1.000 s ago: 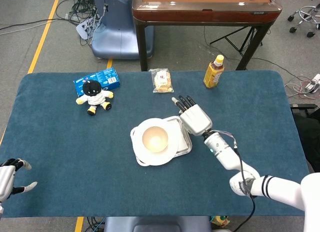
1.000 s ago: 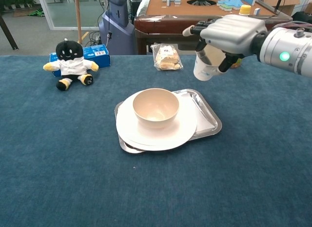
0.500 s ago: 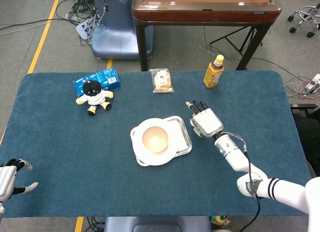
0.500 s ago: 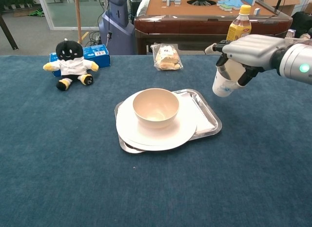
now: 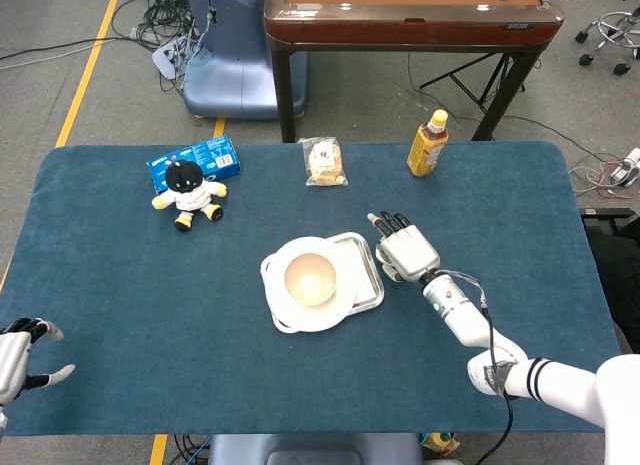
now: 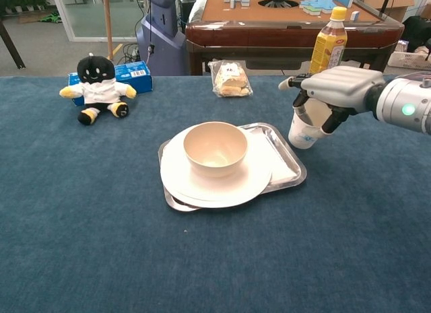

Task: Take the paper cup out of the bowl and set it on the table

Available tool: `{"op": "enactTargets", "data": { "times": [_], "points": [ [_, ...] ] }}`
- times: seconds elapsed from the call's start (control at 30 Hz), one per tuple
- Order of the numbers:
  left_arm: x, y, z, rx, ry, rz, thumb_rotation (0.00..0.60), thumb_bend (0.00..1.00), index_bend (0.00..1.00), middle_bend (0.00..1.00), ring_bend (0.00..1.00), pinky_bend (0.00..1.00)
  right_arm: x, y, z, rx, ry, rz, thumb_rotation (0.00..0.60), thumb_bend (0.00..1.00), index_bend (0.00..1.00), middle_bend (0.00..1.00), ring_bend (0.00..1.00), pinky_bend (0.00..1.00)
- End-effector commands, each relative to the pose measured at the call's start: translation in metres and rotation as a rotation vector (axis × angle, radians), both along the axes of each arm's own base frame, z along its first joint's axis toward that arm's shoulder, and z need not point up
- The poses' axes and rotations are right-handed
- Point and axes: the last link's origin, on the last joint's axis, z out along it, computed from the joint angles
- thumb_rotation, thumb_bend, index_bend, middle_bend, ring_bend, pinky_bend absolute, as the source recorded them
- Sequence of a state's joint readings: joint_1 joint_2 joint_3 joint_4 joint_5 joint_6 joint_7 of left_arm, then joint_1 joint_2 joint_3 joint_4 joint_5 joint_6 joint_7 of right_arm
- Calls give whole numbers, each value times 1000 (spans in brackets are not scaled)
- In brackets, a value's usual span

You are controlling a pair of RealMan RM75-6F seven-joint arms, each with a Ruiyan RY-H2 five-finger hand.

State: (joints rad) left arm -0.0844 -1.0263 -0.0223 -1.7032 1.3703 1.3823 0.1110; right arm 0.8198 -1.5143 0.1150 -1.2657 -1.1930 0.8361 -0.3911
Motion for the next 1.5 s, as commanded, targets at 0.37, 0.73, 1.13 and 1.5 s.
{"op": "enactTargets", "data": {
  "times": [0.37,0.73,1.13,1.5],
  "points": [
    [0,0,0,-2,1,2,600,17,471,414,284,386,-5,0,2,-5,2,-4,600,266,567,68,0,105],
    [0,0,-1,-4,4,2,600,17,471,414,284,386,-3,4,16,-27,-6,21,600,225,530,68,0,105],
    [0,0,-2,-6,5,3,600,17,471,414,284,386,-6,26,61,-116,22,29,600,225,523,78,0,102],
    [1,0,-1,-2,6,-1,600,17,471,414,284,386,-18,79,121,-338,101,-2,600,224,523,93,0,102]
  ]
}}
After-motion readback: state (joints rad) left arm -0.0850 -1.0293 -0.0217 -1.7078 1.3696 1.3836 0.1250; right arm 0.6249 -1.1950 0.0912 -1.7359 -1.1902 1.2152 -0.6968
